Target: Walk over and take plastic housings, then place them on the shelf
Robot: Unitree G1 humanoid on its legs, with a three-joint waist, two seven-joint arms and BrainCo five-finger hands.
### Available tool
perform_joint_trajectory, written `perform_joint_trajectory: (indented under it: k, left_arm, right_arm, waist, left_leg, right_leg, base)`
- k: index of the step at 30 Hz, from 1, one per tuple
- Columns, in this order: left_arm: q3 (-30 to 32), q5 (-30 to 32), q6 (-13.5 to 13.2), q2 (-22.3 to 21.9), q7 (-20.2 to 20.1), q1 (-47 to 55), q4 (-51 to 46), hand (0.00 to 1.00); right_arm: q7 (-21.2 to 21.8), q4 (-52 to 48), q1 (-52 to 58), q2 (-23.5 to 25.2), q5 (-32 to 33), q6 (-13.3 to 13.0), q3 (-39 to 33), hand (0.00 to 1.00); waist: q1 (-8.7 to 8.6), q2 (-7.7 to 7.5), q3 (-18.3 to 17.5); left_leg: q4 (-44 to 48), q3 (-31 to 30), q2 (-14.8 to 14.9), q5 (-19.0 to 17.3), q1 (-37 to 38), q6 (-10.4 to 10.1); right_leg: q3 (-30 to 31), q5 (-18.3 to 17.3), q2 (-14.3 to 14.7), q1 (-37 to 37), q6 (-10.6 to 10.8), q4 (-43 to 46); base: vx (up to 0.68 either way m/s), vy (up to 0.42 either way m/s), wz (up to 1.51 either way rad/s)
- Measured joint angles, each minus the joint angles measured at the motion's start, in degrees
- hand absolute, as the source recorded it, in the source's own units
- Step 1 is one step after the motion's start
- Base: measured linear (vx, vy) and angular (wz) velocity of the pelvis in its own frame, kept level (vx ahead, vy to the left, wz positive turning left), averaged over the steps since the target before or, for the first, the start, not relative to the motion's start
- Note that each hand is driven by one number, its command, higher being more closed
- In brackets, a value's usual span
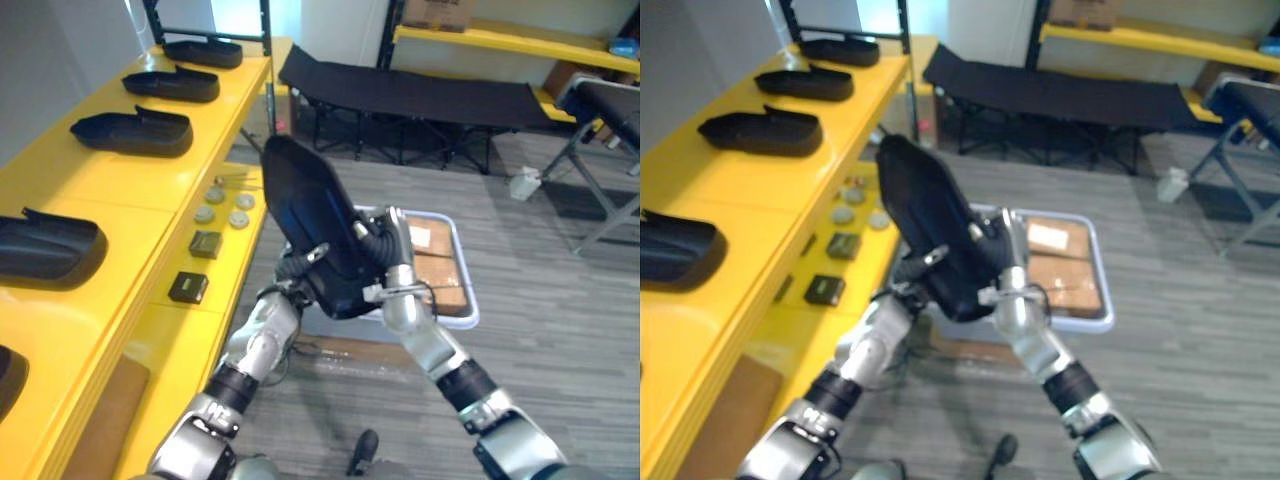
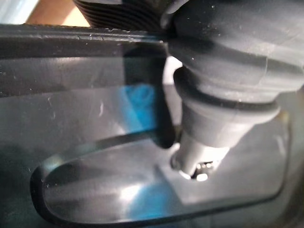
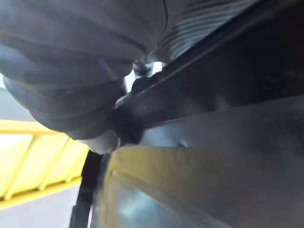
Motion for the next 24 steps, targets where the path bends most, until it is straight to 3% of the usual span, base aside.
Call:
perform_joint_trajectory:
  k: [7,11,14,16,17,19,24]
  left_arm:
    - [-1.0,-3.7,-2.7,0.4,-3.5,0.4,0.0,1.00]
    - [-1.9,-2.0,-4.9,0.4,-3.2,0.6,-0.1,1.00]
    - [-1.9,6.2,-5.9,0.4,0.5,2.4,-4.6,1.00]
    - [0.3,16.8,-7.4,0.0,4.2,5.3,-12.0,1.00]
    - [1.2,19.1,-7.8,-0.1,5.0,5.9,-13.5,1.00]
    - [7.1,27.5,-9.7,-1.6,8.0,7.1,-18.8,1.00]
    - [18.6,37.5,-16.2,-2.9,13.2,10.7,-26.4,1.00]
  right_arm:
    - [-1.1,-1.1,0.0,0.0,2.1,-4.5,0.2,0.00]
    - [-1.1,-1.2,0.5,0.0,5.2,-6.5,0.3,0.00]
    - [-0.9,-4.5,3.5,0.0,9.8,-8.0,-0.5,0.00]
    - [1.1,-9.6,7.0,0.0,13.2,-10.2,-2.1,0.00]
    - [2.0,-10.7,7.7,0.0,13.8,-10.9,-2.6,0.00]
    - [6.5,-16.3,11.1,-0.2,16.5,-13.8,-5.3,0.00]
    - [11.6,-25.4,16.7,-0.3,22.2,-19.2,-15.5,0.00]
  waist:
    - [-0.77,0.00,0.0]
    - [-1.10,0.01,0.0]
    - [-1.17,0.07,0.0]
    - [-1.21,0.14,-0.1]
    - [-1.23,0.14,-0.1]
    - [-1.30,0.41,-0.2]
    - [-1.36,2.35,-1.2]
  left_leg:
    - [-0.1,0.0,0.0,0.0,0.0,0.0]
    - [-0.1,0.1,0.0,0.0,0.1,0.0]
    - [-0.1,0.4,0.1,-0.1,0.1,-0.1]
    - [0.0,0.8,0.3,-0.2,0.2,-0.2]
    - [0.0,1.2,0.4,-0.2,0.3,-0.3]
    - [0.1,1.5,0.5,-0.3,0.4,-0.4]
    - [-0.1,1.8,0.6,-0.5,1.1,-0.5]
  right_leg:
    - [0.0,0.0,0.0,0.0,0.0,0.0]
    - [0.0,0.0,0.0,0.0,0.0,0.0]
    - [0.1,0.0,0.1,-0.1,0.0,0.0]
    - [0.2,-0.1,0.4,-0.2,-0.2,0.0]
    - [0.3,-0.2,0.4,-0.2,-0.2,0.0]
    - [0.4,-0.5,0.8,-0.2,-0.6,0.0]
    - [0.9,-0.9,1.3,0.0,-0.4,0.0]
  base:
    - [0.00,0.000,0.00]
    - [0.00,0.000,0.00]
    - [0.00,0.000,-0.03]
    - [0.00,0.000,-0.08]
    - [0.00,0.006,-0.11]
    - [0.00,0.007,-0.07]
    - [0.01,0.011,-0.05]
